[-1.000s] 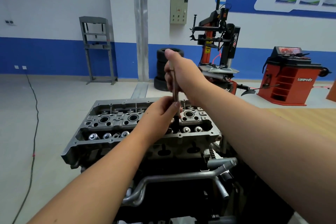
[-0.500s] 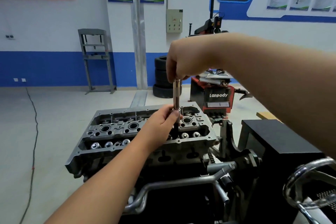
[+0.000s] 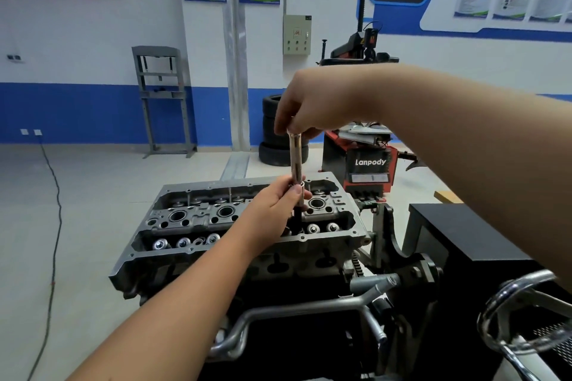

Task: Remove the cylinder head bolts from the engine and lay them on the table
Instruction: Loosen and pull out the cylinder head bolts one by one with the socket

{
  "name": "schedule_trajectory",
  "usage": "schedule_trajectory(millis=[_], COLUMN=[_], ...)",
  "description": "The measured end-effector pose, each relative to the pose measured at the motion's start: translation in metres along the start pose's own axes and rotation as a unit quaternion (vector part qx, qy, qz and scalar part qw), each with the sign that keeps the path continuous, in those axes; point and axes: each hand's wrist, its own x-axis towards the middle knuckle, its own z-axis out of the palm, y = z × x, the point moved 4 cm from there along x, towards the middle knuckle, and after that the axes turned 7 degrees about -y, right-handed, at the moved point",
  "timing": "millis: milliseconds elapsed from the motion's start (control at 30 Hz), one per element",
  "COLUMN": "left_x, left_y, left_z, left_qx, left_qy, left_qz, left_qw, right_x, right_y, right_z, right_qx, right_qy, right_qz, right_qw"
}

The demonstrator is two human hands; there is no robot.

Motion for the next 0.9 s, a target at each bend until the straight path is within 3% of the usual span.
schedule_trajectory(millis=[67,133,233,300,367,500,600,733,800,900], left_x=[0.0,0.001,0.002,0.001,-0.001,-0.003,0.0,0.004,0.005,0.003], left_y=[-0.002,-0.004,-0.001,0.002,0.004,0.005,0.003,0.001,0.0,-0.004], left_z=[-0.003,-0.004,-0.005,-0.004,-0.002,-0.001,-0.004,-0.008,-0.006,-0.005], left_qx=[0.016,0.02,0.019,0.015,0.0,-0.034,-0.017,-0.027,-0.009,-0.04], left_qy=[0.017,0.037,0.048,0.025,-0.01,-0.028,0.007,0.032,0.012,-0.018], left_qz=[-0.002,-0.014,-0.013,-0.005,-0.007,-0.012,0.0,0.01,0.011,-0.01], left_qw=[1.0,0.999,0.999,1.0,1.0,0.999,1.0,0.999,1.0,0.999], right_x=[0.0,0.005,0.015,0.021,0.028,0.031,0.028,0.026,0.025,0.03], right_y=[0.008,0.016,0.02,0.019,0.022,0.028,0.029,0.025,0.024,0.024], right_z=[0.012,0.036,0.076,0.095,0.099,0.095,0.105,0.119,0.118,0.111], right_qx=[0.21,0.373,0.579,0.645,0.67,0.707,0.699,0.546,0.529,0.591], right_qy=[0.008,0.049,0.157,0.197,0.197,0.086,0.151,0.286,0.295,0.24], right_qz=[-0.008,-0.012,-0.03,-0.045,-0.052,-0.094,-0.085,-0.064,-0.083,-0.086], right_qw=[0.978,0.927,0.799,0.737,0.714,0.695,0.693,0.785,0.791,0.766])
